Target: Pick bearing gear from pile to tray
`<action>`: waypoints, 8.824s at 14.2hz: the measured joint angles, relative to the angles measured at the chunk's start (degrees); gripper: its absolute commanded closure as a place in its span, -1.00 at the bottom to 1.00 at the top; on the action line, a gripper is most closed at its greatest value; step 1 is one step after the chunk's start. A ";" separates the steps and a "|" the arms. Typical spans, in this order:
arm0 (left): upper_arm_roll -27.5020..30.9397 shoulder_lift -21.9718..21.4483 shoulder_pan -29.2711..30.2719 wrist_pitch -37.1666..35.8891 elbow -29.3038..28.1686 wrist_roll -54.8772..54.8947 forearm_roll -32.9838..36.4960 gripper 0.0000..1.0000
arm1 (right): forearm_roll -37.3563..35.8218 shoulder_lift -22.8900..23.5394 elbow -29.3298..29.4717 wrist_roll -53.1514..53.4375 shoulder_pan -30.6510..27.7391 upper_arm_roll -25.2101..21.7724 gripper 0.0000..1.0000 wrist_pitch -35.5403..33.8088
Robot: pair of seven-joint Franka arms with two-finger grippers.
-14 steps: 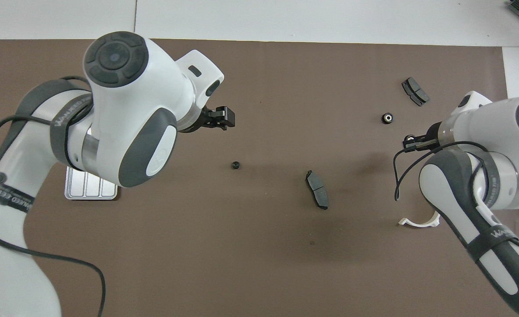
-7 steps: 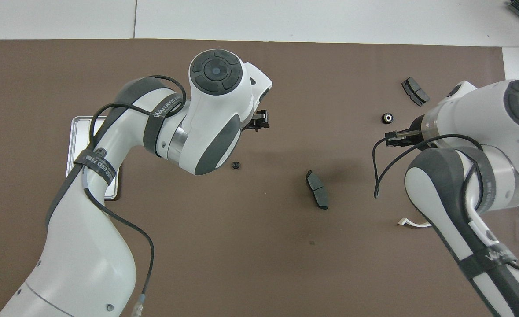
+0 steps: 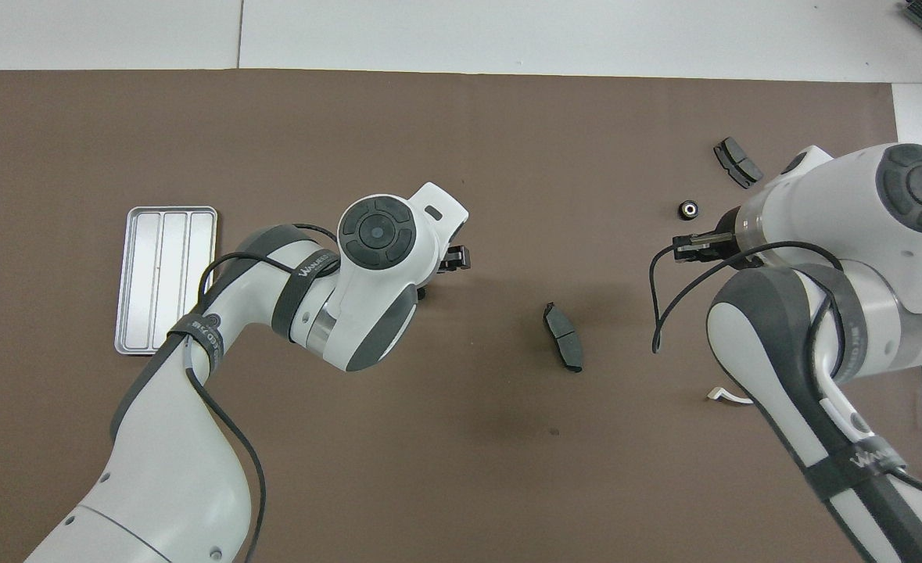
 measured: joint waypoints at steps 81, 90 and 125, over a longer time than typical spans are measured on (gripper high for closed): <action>0.85 -4.68 35.37 -4.85 -8.64 60.81 0.48 0.70 | -7.85 15.50 2.54 54.53 29.01 -1.41 -1.00 22.99; 0.34 -4.94 35.27 -4.52 -8.74 60.36 0.24 -0.24 | -8.95 10.23 2.03 20.53 8.50 -1.52 -1.00 17.06; -0.58 -1.59 -2.40 2.16 -7.35 -6.86 -1.49 -0.03 | -4.85 24.46 10.94 -20.28 -4.47 -1.13 0.83 16.33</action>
